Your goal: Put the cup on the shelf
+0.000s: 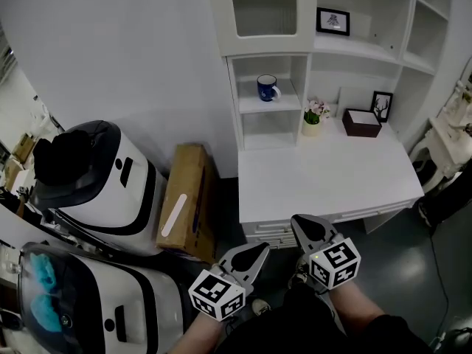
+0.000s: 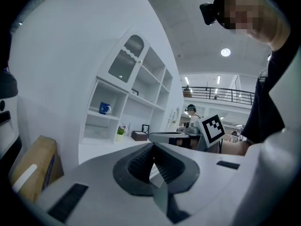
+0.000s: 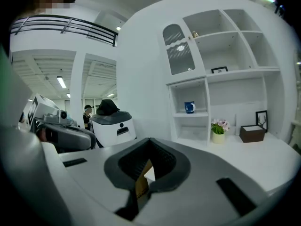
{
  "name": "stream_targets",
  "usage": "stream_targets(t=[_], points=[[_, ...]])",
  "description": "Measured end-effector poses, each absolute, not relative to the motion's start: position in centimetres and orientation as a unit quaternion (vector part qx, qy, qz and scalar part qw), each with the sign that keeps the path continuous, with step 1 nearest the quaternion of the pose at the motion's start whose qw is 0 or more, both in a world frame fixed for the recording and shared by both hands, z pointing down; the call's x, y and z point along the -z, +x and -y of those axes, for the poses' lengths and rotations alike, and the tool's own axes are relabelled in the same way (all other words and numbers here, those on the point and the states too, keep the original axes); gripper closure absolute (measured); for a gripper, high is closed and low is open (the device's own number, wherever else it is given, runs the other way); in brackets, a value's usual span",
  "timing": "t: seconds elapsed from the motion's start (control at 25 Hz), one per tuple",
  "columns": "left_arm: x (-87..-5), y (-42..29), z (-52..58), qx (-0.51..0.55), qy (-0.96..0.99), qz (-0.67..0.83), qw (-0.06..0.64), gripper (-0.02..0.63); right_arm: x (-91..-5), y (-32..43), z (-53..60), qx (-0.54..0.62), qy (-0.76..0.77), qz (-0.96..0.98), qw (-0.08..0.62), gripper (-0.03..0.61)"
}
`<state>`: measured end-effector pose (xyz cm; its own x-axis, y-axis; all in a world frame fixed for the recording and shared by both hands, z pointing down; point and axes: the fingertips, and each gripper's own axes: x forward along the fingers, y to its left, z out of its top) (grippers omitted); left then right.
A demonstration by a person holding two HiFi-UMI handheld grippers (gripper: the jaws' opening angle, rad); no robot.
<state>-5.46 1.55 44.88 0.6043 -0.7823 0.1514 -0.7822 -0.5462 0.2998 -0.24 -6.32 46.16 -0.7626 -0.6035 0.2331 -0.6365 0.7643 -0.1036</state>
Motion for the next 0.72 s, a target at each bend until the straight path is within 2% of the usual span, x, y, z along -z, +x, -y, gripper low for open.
stream_targets(t=[0.72], points=[[-45.6,-1.3,-3.6,-0.01,0.871,0.461,0.172,0.608,-46.8,4.5,2.2,-0.096,0.31,0.941,0.1,0.575]])
